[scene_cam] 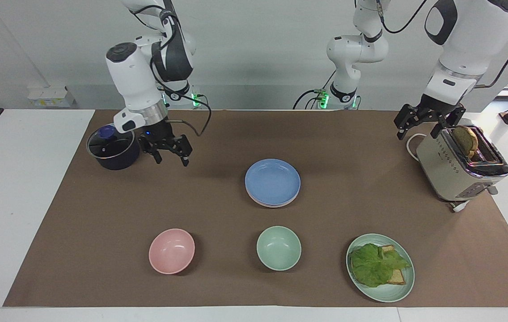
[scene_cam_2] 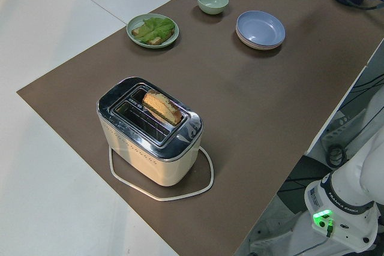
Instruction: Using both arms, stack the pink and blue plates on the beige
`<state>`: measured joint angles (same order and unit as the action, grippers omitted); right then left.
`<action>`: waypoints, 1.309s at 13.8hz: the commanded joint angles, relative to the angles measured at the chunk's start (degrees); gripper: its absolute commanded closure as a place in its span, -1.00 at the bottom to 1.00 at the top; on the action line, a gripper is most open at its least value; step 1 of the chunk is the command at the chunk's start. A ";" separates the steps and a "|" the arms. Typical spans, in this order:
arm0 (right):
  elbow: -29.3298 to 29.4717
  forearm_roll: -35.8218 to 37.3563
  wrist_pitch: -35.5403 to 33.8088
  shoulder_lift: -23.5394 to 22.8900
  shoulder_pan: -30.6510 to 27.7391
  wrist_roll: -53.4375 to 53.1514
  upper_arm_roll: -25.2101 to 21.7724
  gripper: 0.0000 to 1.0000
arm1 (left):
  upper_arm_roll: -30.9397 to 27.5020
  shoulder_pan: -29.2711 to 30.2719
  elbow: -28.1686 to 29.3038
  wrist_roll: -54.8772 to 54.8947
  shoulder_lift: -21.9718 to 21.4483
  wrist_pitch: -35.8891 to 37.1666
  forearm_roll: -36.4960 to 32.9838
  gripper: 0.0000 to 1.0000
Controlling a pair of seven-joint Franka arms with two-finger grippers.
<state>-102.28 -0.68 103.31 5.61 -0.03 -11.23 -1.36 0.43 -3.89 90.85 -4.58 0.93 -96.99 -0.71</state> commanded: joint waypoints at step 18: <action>16.68 1.30 -16.48 -6.75 -0.32 2.18 1.45 -1.00 | 0.54 1.16 -0.23 0.54 -0.32 0.93 -0.52 -1.00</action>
<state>-86.21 0.54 87.15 -1.20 -0.11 -10.56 -0.21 0.57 -3.33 90.85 -4.57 0.93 -96.99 -0.71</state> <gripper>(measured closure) 0.000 0.000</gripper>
